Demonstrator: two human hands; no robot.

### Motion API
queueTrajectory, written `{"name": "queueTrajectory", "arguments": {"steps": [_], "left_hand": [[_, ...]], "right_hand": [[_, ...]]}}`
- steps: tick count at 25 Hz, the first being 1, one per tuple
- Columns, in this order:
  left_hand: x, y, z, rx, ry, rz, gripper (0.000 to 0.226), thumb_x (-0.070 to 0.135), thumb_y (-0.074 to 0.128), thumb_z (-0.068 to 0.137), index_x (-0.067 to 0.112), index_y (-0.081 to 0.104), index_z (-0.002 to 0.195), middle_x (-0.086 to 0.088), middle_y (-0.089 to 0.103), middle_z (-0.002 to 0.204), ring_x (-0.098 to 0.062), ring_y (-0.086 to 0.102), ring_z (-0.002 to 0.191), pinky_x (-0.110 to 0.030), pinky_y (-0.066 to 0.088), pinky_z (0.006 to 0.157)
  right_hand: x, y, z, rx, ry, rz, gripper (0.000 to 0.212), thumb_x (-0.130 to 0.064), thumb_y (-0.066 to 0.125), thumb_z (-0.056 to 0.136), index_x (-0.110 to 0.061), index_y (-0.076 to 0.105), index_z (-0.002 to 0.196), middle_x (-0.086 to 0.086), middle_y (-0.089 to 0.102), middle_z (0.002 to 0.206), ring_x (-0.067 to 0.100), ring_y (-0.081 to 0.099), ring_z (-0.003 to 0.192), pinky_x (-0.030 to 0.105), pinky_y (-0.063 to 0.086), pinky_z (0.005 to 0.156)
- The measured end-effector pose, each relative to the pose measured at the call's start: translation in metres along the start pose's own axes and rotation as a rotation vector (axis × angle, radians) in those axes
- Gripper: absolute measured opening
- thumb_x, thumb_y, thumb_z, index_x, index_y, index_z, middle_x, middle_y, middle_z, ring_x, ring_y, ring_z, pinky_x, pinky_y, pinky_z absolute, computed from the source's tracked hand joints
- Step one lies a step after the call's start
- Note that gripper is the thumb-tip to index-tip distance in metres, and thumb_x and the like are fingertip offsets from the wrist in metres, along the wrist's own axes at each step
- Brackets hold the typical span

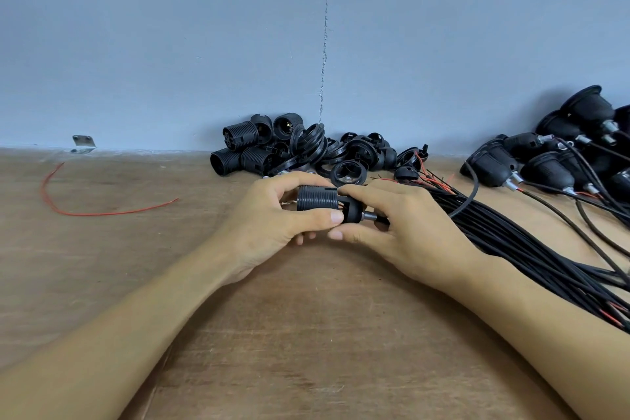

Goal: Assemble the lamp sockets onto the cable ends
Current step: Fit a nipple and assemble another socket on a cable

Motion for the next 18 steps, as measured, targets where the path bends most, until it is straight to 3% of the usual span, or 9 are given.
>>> {"name": "queueTrajectory", "arguments": {"steps": [2, 6, 10, 12, 15, 18], "left_hand": [[-0.004, 0.001, 0.000, 0.003, -0.027, -0.034, 0.043, 0.037, 0.089, 0.062, 0.031, 0.076, 0.103, 0.004, 0.073, 0.082, -0.011, 0.063, 0.065, -0.022, 0.049, 0.055], [-0.007, -0.004, 0.002, 0.044, -0.048, -0.027, 0.051, 0.035, 0.092, 0.056, 0.027, 0.073, 0.102, 0.006, 0.075, 0.086, -0.006, 0.061, 0.064, -0.019, 0.046, 0.055], [-0.007, -0.005, 0.002, 0.010, -0.040, 0.029, 0.055, 0.040, 0.092, 0.049, 0.028, 0.077, 0.101, 0.006, 0.075, 0.089, -0.001, 0.063, 0.071, -0.012, 0.045, 0.056], [-0.009, -0.005, 0.002, 0.004, -0.055, 0.033, 0.056, 0.041, 0.092, 0.049, 0.029, 0.077, 0.101, 0.006, 0.075, 0.088, -0.002, 0.061, 0.069, -0.016, 0.045, 0.055], [-0.010, -0.004, 0.003, -0.005, -0.066, 0.025, 0.056, 0.041, 0.092, 0.050, 0.028, 0.078, 0.102, 0.005, 0.073, 0.085, -0.004, 0.058, 0.065, -0.019, 0.045, 0.054], [-0.010, -0.003, 0.002, -0.038, -0.083, 0.001, 0.051, 0.039, 0.092, 0.052, 0.027, 0.079, 0.100, 0.003, 0.072, 0.081, -0.008, 0.055, 0.064, -0.019, 0.044, 0.053]], "right_hand": [[-0.002, 0.007, 0.000, -0.037, -0.036, 0.012, 0.055, -0.052, 0.063, 0.092, -0.033, 0.050, 0.142, -0.021, 0.057, 0.107, -0.009, 0.051, 0.096, 0.012, 0.040, 0.086], [0.000, 0.008, -0.001, -0.019, -0.024, -0.017, 0.053, -0.049, 0.057, 0.093, -0.029, 0.049, 0.142, -0.009, 0.064, 0.116, 0.006, 0.056, 0.107, 0.021, 0.044, 0.091], [0.009, 0.009, -0.003, -0.032, 0.037, -0.032, 0.048, -0.055, 0.062, 0.089, -0.033, 0.055, 0.131, -0.031, 0.055, 0.096, -0.012, 0.051, 0.090, 0.008, 0.035, 0.075], [0.014, 0.010, -0.003, -0.027, 0.075, -0.007, 0.044, -0.055, 0.064, 0.087, -0.036, 0.055, 0.126, -0.032, 0.049, 0.089, -0.016, 0.049, 0.086, 0.008, 0.033, 0.070], [0.013, 0.007, -0.004, -0.003, 0.067, -0.022, 0.046, -0.053, 0.065, 0.088, -0.032, 0.057, 0.128, -0.033, 0.048, 0.091, -0.015, 0.048, 0.086, 0.007, 0.032, 0.073], [0.006, 0.005, -0.004, 0.018, 0.019, -0.053, 0.046, -0.050, 0.064, 0.090, -0.029, 0.058, 0.130, -0.023, 0.061, 0.108, -0.005, 0.053, 0.099, 0.015, 0.039, 0.084]]}}
Point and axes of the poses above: each hand's wrist, its own z-axis towards the middle knuckle, its own y-axis out of the palm, x = y × z, the point moved 10 cm from there along z, towards the middle knuckle
